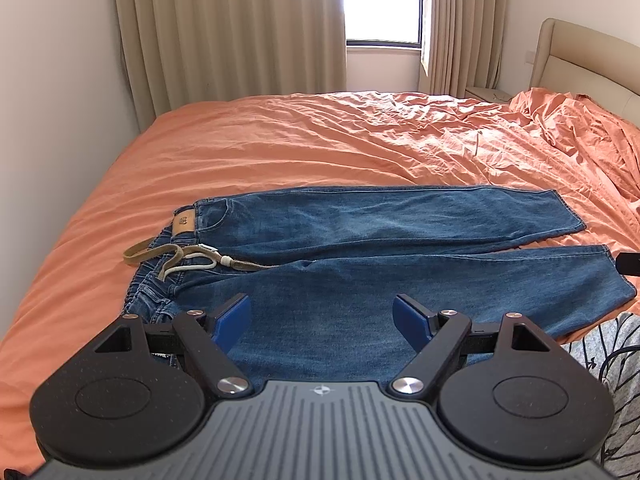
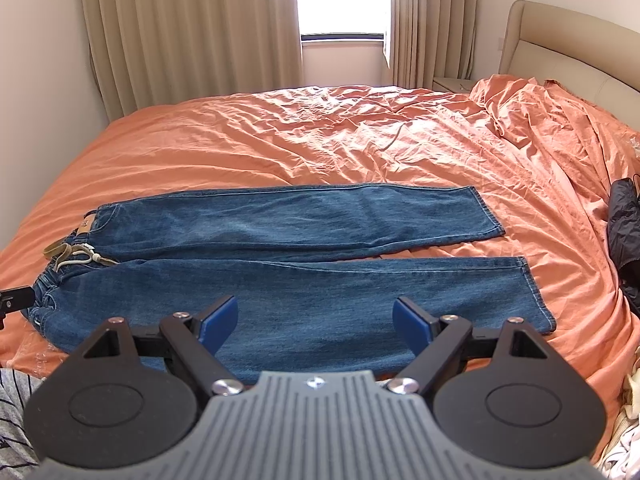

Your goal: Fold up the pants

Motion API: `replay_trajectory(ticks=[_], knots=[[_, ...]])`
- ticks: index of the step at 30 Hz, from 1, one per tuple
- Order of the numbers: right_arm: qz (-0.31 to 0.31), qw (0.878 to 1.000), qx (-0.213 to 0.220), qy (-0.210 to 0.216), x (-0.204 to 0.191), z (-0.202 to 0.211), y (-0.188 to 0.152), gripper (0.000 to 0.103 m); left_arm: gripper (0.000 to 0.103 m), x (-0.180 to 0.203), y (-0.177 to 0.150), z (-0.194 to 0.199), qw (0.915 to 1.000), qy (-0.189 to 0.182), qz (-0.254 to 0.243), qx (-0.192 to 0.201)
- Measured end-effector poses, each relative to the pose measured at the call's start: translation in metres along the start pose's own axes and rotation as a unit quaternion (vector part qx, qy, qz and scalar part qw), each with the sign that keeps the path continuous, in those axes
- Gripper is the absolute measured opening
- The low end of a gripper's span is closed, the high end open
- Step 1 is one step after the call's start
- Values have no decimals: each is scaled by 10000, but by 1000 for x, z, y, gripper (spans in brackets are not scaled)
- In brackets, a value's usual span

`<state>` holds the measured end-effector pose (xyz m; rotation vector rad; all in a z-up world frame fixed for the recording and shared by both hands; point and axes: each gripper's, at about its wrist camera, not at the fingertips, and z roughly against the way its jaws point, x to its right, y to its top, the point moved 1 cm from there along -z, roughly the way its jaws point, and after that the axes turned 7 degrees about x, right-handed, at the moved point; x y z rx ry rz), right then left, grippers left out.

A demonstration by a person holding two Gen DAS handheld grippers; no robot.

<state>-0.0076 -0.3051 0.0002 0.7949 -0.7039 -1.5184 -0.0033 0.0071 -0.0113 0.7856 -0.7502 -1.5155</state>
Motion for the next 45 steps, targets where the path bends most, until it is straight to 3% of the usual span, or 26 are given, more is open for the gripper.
replay_trajectory(ticks=[21,30,33,39,40,41,45], knots=[[84,10000,-33,41,-2,-2,-1,81,94,-10,1,-3,10000,20,45,-21],[37,9998,-177,24,-1,-16,0,81,94,-44,1,-6,9998,182,62,-66],[83,9998,-190,71,0,-22,0,81,87,-57,1,-11,9999,133,13,-88],[111,9990,-118,418,6,-36,-4,81,78,-87,-6,-28,9972,-274,-660,-224],[68,9988,-114,480,8,-39,-4,81,70,-93,-8,-32,9959,-345,-774,-302],[41,9986,-110,524,10,-42,-5,81,61,-98,-11,-37,9942,-419,-913,-397],[267,9975,-172,636,10,-55,-4,81,59,-120,-27,-60,9814,-588,-1638,-808]])
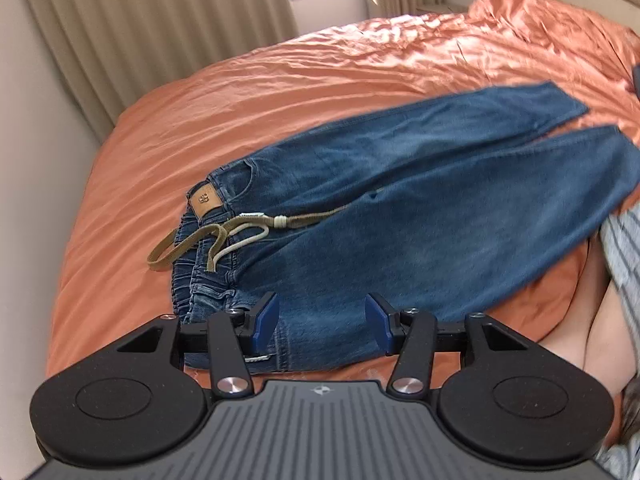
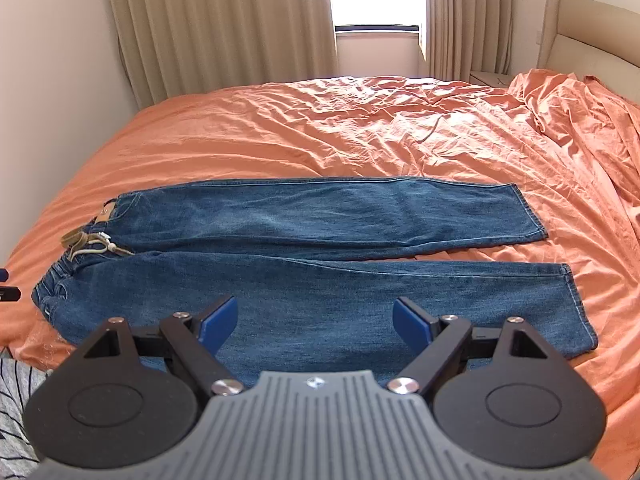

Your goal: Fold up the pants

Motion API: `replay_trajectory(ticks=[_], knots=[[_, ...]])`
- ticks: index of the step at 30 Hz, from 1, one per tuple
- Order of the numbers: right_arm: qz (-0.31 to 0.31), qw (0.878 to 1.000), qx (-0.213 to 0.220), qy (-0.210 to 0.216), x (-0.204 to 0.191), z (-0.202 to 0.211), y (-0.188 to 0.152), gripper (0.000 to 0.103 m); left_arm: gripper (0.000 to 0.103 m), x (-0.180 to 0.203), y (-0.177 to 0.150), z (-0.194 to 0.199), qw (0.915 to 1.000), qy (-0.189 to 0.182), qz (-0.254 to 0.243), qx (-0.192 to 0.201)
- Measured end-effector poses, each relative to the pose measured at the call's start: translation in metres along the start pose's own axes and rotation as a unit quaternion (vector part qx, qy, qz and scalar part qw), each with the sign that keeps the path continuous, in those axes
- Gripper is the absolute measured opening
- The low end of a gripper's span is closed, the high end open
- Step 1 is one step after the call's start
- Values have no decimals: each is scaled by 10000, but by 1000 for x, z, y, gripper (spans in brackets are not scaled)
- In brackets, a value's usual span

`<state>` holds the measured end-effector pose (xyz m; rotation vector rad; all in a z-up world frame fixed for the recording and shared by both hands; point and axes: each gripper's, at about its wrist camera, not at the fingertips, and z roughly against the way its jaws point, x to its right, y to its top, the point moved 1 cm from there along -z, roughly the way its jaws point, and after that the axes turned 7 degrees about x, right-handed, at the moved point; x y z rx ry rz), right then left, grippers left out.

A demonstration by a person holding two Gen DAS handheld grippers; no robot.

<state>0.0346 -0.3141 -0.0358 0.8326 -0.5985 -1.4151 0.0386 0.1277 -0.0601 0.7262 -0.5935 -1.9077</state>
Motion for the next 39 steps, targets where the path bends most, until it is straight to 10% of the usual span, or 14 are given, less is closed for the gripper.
replay_trajectory(ticks=[10,20,26,32,39], knots=[[112,9979,-629,-127,18,-13,33,66,60,-17,-51,-81,9647,-714,-2248,-1167],[394,9901,-890,-1013,90,52,98,58,64,12,-82,-125,9205,-629,-3619,-1336],[1348,9786,-1184,-1007,140,60,96,57,20,6,-77,-121,9446,-110,-3083,-1125],[2412,9596,-1406,-337,185,11,17,41,12,-13,-34,-90,9840,479,-1671,-386],[4352,8837,-1715,-165,203,-53,-97,36,12,-30,19,-76,9953,938,106,-213]])
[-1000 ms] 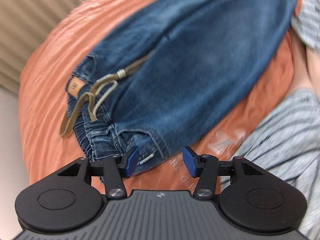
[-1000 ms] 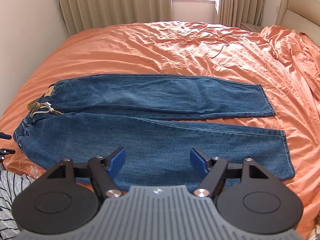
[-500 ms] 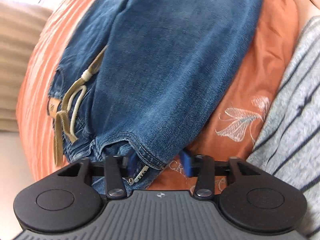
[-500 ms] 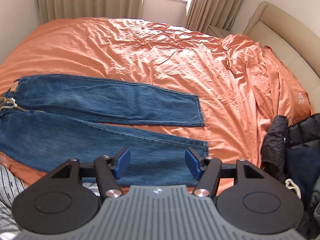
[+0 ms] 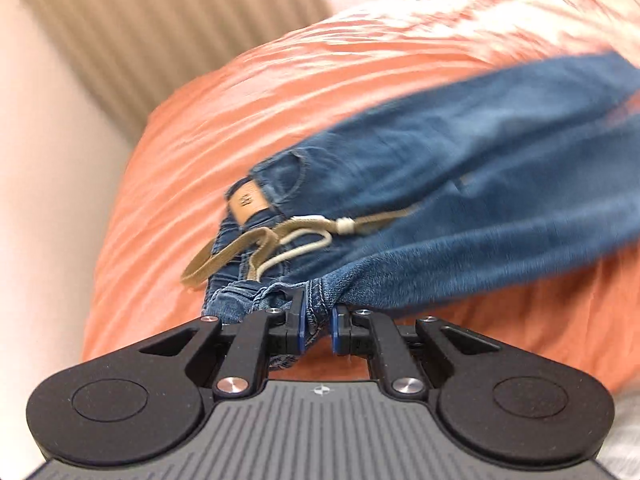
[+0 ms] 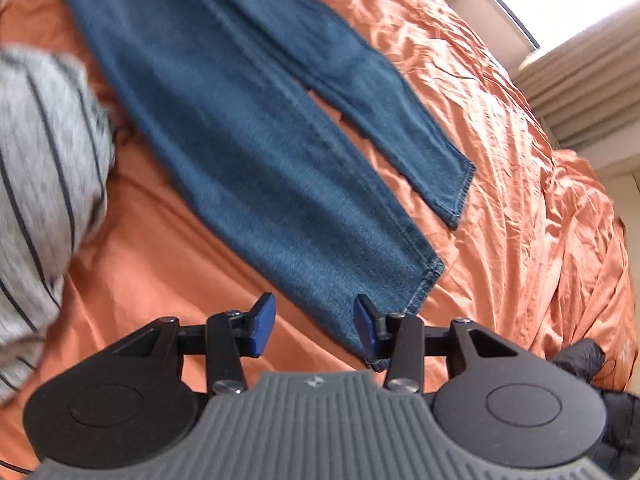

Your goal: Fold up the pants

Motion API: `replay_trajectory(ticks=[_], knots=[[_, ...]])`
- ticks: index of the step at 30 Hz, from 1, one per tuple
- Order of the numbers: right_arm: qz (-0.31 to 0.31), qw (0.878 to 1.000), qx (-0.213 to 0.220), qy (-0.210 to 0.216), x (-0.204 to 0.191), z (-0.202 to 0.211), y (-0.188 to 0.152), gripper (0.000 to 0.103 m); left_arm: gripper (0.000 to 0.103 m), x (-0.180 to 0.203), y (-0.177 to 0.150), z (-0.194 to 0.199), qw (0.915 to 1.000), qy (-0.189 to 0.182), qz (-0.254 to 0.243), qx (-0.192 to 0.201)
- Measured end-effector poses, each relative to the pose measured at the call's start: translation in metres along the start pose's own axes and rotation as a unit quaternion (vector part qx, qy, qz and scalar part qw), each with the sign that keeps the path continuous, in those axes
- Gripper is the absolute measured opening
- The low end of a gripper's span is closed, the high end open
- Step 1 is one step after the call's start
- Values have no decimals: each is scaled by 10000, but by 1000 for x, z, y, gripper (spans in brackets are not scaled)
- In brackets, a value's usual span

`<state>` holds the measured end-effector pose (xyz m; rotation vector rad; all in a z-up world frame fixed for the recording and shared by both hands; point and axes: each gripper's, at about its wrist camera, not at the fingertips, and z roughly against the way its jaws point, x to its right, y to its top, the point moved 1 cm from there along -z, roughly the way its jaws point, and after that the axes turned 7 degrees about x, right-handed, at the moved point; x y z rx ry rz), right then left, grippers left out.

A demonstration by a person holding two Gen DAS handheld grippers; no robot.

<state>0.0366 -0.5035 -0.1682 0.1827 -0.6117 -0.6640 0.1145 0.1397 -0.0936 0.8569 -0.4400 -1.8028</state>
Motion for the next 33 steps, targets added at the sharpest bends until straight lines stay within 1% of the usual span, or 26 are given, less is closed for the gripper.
replay_trajectory(ticks=[1,3,6,7,8,13,14,15,17,21,23,26,29,31,33], knots=[[274,9996,22,-97,-8,-9,-5,36,12,-2,5,0,9999,33,149,-60],[562,9982,147,-166,-17,-20,-12,30,12,-2,10,2,9992,110,336,-177],[914,9945,361,-371,-29,-35,-17,29,12,0,15,9,9984,225,419,-308],[1003,9932,401,-431,-31,-39,-19,25,12,-1,17,8,9980,258,453,-353],[1087,9918,416,-521,-33,-45,-21,21,12,0,19,8,9976,301,485,-394],[1415,9858,300,-857,-35,-75,-30,19,12,5,24,4,9964,488,457,-521],[1445,9850,288,-900,-34,-78,-32,13,12,6,24,4,9961,508,477,-549],[1423,9845,330,-967,-32,-79,-33,0,12,6,24,4,9958,520,499,-566],[1215,9849,515,-1121,-24,-70,-33,0,12,4,24,6,9952,538,603,-557],[566,9832,850,-1515,11,-38,-18,0,12,1,26,15,9945,632,746,-380],[226,9817,943,-1638,38,-26,0,0,12,-1,32,20,9946,671,750,-246],[-138,9780,1054,-1798,79,-17,31,0,12,-9,51,21,9943,728,776,-85],[-434,9766,993,-1857,127,-27,69,0,12,-20,78,13,9937,788,800,52],[-571,9770,881,-1856,155,-41,93,0,12,-26,97,-1,9935,827,783,85],[-699,9784,749,-1796,181,-63,115,0,12,-31,115,-24,9934,847,766,64]])
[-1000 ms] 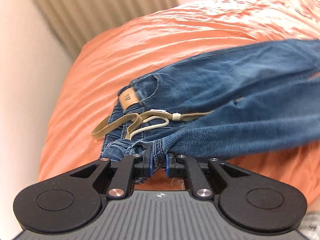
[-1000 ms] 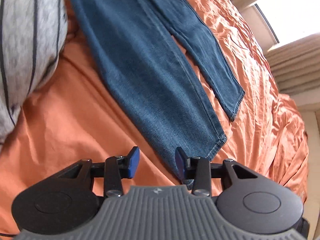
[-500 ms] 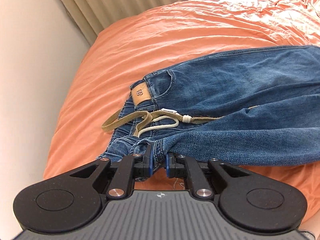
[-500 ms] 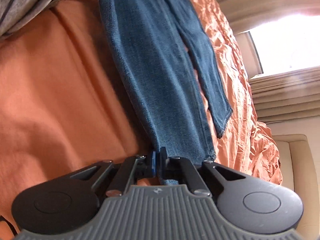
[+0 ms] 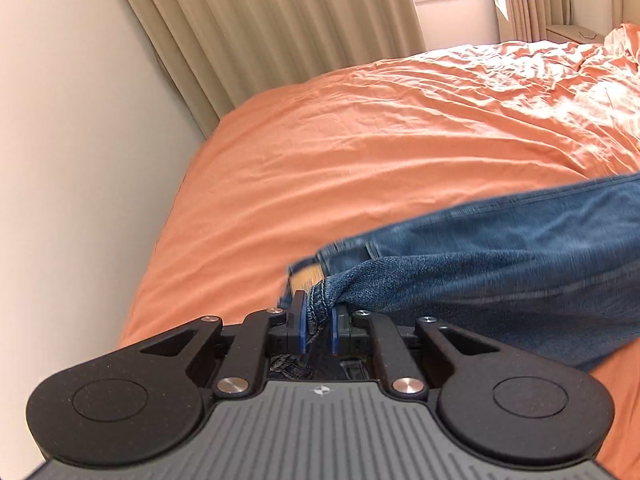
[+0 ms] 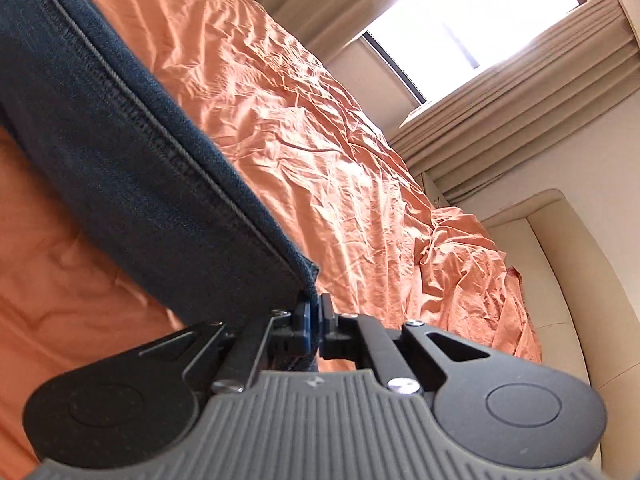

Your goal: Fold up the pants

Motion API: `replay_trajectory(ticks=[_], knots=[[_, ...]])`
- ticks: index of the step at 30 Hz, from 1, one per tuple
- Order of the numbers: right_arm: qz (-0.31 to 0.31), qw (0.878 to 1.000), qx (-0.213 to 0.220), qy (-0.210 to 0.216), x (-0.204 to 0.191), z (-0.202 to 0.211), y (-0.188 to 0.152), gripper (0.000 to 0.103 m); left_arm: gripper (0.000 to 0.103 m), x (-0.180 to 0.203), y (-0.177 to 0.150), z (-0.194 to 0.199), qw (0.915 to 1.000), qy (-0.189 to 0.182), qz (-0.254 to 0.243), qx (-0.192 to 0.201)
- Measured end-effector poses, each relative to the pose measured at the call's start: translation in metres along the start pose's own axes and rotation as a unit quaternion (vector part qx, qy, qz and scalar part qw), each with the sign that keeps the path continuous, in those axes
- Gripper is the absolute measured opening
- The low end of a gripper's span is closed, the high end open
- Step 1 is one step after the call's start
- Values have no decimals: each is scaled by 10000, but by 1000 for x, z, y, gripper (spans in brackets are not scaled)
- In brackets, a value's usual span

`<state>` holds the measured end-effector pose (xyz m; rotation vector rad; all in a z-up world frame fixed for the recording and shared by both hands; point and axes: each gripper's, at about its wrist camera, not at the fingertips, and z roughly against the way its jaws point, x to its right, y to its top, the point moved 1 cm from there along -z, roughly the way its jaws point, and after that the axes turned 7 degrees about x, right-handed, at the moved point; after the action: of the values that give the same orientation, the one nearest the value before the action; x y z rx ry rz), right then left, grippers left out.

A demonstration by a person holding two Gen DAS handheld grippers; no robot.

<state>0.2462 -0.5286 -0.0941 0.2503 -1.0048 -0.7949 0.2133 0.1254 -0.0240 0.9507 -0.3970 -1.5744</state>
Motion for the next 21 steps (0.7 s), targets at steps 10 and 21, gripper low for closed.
replay_trajectory(ticks=[10,21], knots=[[126,9947,-937,407,-17,-199,60,0,12,24,46,-163,9976,-176,-109,-656],[11,9855,-1501,796,-57,-305,48,0,19,51,28,-261,9919,-330,-290,-1190]])
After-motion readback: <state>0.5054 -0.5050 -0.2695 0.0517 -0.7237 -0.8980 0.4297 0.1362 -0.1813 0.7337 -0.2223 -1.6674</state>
